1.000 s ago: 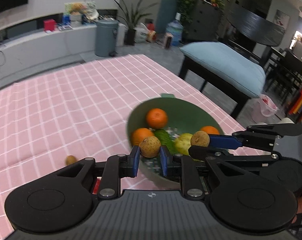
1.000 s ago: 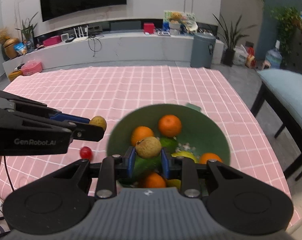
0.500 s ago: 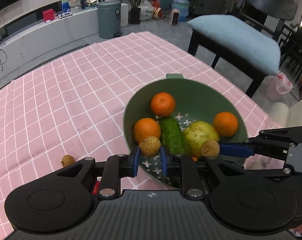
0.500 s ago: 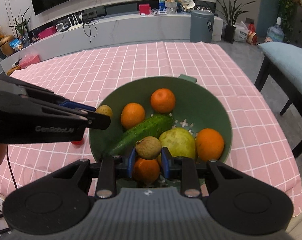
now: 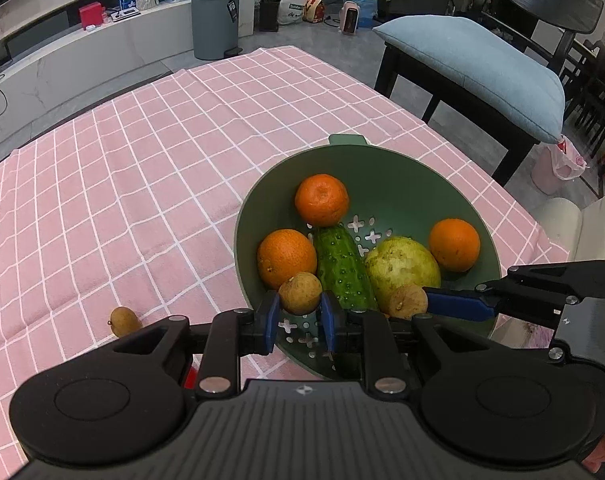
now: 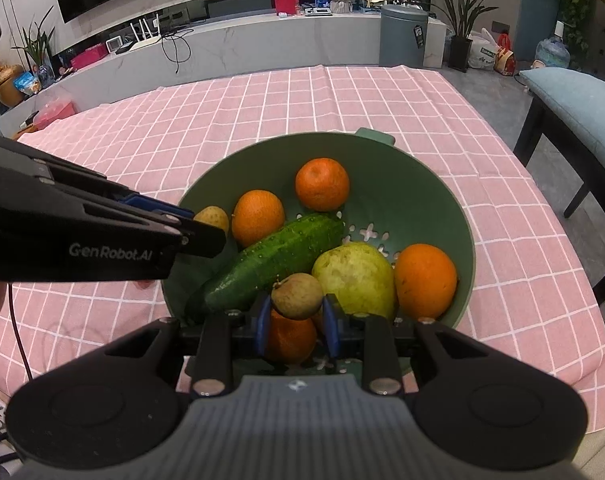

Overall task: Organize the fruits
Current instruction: 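Release the brown fruit into the colander with the right gripper while the left releases its fruit, then move both grippers from the colander toward the red tomato and last brown fruit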

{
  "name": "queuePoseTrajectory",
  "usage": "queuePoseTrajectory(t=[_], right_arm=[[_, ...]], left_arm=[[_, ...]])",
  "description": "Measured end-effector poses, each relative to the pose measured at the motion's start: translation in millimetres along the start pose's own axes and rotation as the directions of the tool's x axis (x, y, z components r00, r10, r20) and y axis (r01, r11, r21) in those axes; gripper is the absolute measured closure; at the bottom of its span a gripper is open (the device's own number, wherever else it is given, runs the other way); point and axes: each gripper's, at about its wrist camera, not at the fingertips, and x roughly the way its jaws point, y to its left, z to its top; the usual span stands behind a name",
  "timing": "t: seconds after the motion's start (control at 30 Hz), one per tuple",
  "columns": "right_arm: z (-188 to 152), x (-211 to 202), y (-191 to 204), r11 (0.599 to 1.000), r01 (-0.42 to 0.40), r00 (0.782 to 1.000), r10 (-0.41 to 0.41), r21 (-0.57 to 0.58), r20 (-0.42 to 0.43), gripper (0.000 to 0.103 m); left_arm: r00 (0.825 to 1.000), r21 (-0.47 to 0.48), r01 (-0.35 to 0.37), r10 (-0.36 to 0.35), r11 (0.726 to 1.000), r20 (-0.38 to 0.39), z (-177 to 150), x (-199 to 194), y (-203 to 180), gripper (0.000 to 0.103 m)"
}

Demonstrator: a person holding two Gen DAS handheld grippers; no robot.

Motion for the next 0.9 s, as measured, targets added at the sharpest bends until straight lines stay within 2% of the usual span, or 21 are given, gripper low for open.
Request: queuePoseTrajectory(t=[0.07,0.13,0.2,0.3,0.6,0.9], right_arm=[[-0.1,-0.2,-0.3,1.000,0.000,1.000,0.000,0.001,-0.001,0.079],[0.6,-0.5,-0.2,1.000,0.000,1.000,0.000,0.001,0.001,0.077],[0.2,-1.7,-0.2,1.000,0.001,1.000,-0.001,0.001,0.004,0.071],[0.7,-5.4,-0.1,1.000,0.001,1.000,-0.001,0.003,0.014,0.070],[4.7,-21.9,9.1,0.999,0.009,0.998,-0.006,-0.041,0.068,0.062],[12.9,-30.4,28.4,0.994,-0.029,0.992,0.042,-0.108,0.118,0.061]], left_arm=[[1.000,-0.002,0.002,-0.002,1.000,0.001,-0.3,0.4,-0.1,0.078],[1.000,-0.005,0.004,-0.004,1.000,0.001,-0.4,0.2,-0.2,0.071],[1.000,-0.007,0.008,-0.008,1.000,0.005,-0.7,-1.1,-0.5,0.067],[1.000,0.004,0.004,-0.004,1.000,0.027,-1.2,-7.8,-2.8,0.060],[0.994,-0.008,-0.005,0.006,1.000,0.112,-3.4,-39.3,-0.9,0.060],[0.988,-0.025,-0.046,0.049,0.999,0.150,-20.1,-65.7,16.8,0.060]])
